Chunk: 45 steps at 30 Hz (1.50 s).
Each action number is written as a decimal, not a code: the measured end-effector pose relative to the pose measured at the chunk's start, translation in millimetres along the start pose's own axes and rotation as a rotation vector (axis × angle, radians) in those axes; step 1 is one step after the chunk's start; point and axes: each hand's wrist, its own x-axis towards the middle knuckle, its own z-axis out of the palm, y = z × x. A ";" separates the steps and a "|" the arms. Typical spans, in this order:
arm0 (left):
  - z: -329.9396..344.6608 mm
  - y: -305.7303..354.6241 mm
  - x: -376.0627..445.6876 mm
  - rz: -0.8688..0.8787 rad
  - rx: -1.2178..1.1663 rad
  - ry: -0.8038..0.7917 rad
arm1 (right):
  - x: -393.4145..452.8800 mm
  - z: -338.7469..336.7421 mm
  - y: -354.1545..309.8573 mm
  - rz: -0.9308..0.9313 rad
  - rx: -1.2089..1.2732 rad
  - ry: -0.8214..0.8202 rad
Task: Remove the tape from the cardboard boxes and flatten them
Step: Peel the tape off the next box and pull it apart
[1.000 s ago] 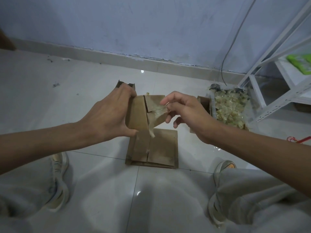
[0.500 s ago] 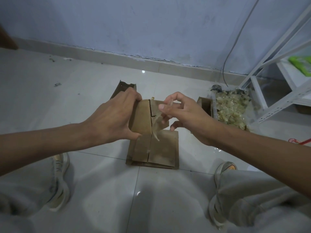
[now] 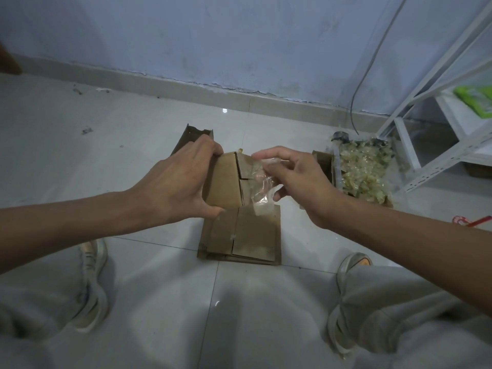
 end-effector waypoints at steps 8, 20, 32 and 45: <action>-2.7 -2.0 -1.3 -0.016 -0.003 0.015 | 3.8 -2.0 -3.8 0.039 0.035 -0.137; -8.8 -4.9 1.9 -0.045 -0.040 0.040 | -2.8 -0.7 12.9 -0.350 -0.553 -0.086; -9.7 2.3 -3.7 0.040 0.019 0.044 | -5.5 12.4 13.2 0.193 0.398 0.118; -4.5 4.9 1.8 0.071 0.012 0.054 | -1.6 3.2 3.8 0.282 0.053 0.139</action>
